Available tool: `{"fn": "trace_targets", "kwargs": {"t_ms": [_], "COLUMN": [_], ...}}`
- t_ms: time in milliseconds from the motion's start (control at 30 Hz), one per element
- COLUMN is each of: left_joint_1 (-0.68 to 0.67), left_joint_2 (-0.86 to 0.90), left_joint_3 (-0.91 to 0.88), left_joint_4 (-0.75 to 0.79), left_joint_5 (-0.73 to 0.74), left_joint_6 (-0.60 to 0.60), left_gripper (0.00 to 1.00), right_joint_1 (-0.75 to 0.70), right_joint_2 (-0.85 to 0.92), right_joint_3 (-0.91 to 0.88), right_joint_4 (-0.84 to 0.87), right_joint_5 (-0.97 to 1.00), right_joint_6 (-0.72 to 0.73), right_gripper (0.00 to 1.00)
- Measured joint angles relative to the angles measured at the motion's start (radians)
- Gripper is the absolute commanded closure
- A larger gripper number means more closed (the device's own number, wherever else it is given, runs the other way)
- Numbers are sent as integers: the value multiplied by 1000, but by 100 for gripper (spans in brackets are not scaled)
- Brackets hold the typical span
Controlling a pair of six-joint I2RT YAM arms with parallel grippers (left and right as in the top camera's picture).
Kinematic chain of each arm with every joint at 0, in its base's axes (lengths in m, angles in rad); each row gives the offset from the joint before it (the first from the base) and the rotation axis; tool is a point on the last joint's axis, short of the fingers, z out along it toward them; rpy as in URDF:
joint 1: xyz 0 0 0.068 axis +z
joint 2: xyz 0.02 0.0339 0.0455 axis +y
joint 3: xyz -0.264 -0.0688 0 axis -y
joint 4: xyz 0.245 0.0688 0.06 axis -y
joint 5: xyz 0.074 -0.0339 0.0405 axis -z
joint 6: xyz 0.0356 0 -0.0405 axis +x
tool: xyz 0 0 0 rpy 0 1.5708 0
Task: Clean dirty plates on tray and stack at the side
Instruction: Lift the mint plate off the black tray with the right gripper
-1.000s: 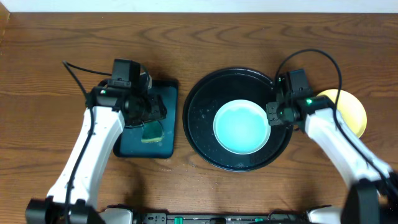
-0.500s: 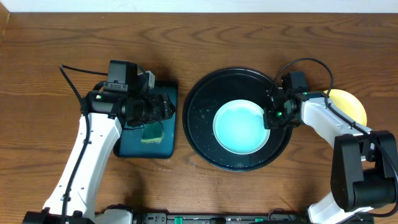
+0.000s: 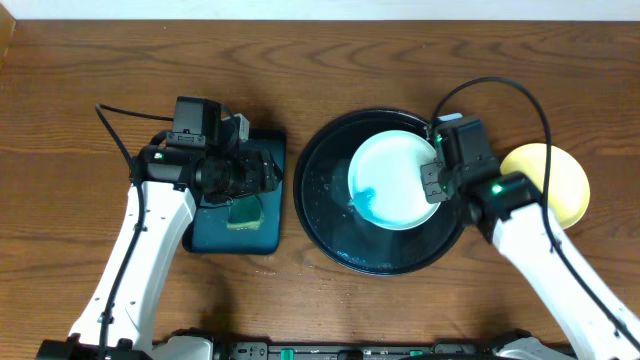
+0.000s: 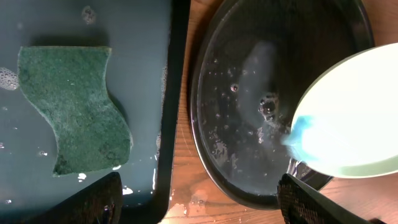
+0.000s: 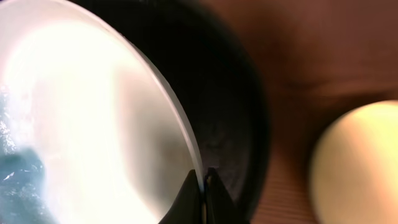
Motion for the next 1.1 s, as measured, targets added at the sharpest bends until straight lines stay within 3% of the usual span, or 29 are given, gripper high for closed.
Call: {"fn": "trace_targets", "kwargs": {"t_ms": [300,533,800,1100], "left_joint_1": [0,0,0,0], "left_joint_2": [0,0,0,0], "left_joint_3": [0,0,0,0], "left_joint_4": [0,0,0,0], "left_joint_5": [0,0,0,0], "left_joint_6": [0,0,0,0], "left_gripper": [20,19,20,20], "right_joint_1": [273,447,559,580], "right_joint_2": [-75,-75,-75,-75], "right_joint_3": [0,0,0,0], "right_joint_4": [13,69,82,82], "right_joint_5": [513,778,950,999], "right_joint_6": [-82,-176,-259,-286], "right_gripper": [99,99,99,99]}}
